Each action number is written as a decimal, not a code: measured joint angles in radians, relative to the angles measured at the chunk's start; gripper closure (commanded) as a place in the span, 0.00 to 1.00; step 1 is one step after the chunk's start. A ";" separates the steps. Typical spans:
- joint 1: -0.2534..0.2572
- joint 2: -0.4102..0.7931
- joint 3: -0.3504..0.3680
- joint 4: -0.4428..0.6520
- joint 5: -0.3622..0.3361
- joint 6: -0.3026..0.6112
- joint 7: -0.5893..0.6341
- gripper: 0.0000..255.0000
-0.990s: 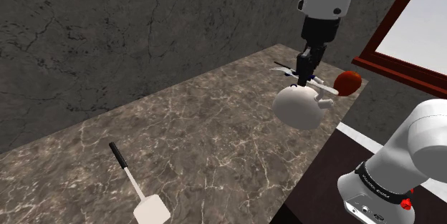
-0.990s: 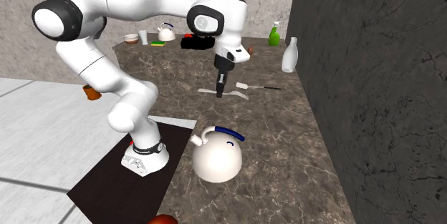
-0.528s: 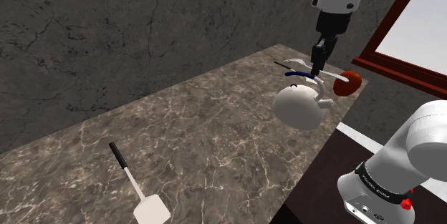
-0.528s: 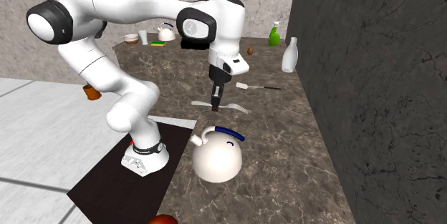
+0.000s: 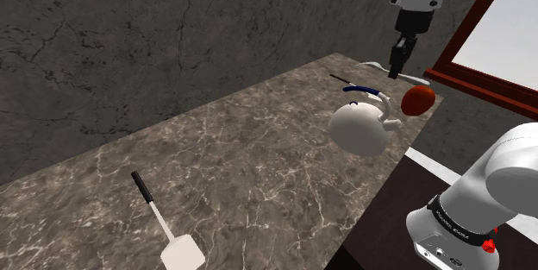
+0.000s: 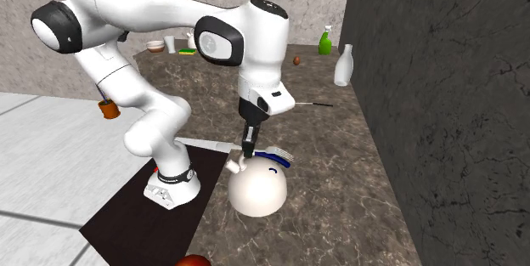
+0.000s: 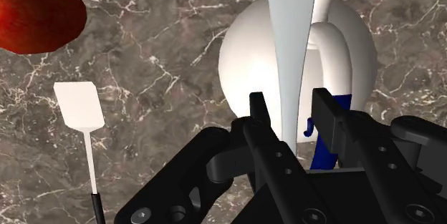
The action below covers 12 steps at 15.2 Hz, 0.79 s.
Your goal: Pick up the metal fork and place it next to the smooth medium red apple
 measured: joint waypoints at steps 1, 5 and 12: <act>-0.012 0.005 -0.023 0.004 -0.017 0.003 -0.028 1.00; -0.043 0.070 -0.099 0.059 -0.061 0.021 -0.120 1.00; -0.090 0.205 -0.237 0.188 -0.110 0.049 -0.296 1.00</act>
